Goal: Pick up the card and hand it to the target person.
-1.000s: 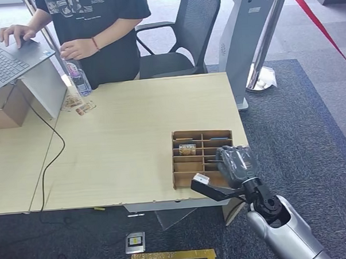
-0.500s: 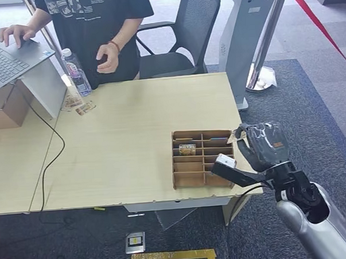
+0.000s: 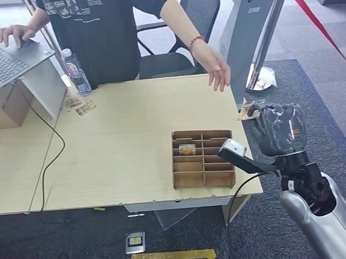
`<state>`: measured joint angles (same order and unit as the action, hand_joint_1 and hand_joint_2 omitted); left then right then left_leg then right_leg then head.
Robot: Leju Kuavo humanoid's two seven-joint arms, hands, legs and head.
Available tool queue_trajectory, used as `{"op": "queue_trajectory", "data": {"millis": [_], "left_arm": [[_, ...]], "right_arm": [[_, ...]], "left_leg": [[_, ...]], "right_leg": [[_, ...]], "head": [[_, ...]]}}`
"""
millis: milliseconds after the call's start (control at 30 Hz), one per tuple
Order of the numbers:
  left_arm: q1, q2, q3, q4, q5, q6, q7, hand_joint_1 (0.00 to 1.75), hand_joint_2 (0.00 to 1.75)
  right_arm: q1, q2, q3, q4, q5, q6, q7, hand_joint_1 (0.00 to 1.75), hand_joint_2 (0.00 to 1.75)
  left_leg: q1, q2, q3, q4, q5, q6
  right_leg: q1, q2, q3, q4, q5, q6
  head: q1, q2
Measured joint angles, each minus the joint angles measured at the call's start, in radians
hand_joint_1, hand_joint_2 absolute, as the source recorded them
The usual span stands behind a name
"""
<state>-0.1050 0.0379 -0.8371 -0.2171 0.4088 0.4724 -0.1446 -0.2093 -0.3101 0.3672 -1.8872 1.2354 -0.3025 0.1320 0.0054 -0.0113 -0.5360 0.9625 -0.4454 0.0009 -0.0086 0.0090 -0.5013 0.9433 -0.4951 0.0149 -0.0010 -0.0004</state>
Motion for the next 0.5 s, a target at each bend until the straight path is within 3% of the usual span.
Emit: {"op": "queue_trajectory", "data": {"millis": [500], "left_arm": [[-0.016, -0.009, -0.023, 0.0, -0.008, -0.001, 0.013, 0.0, 1.75]], "right_arm": [[-0.173, 0.103, 0.081, 0.246, 0.143, -0.079, 0.054, 1.75, 1.75]], "left_leg": [[0.0, -0.002, -0.001, 0.0, 0.0, 0.0]], "right_leg": [[0.0, -0.001, 0.0, 0.0, 0.0, 0.0]], "head": [[0.0, 0.0]]}}
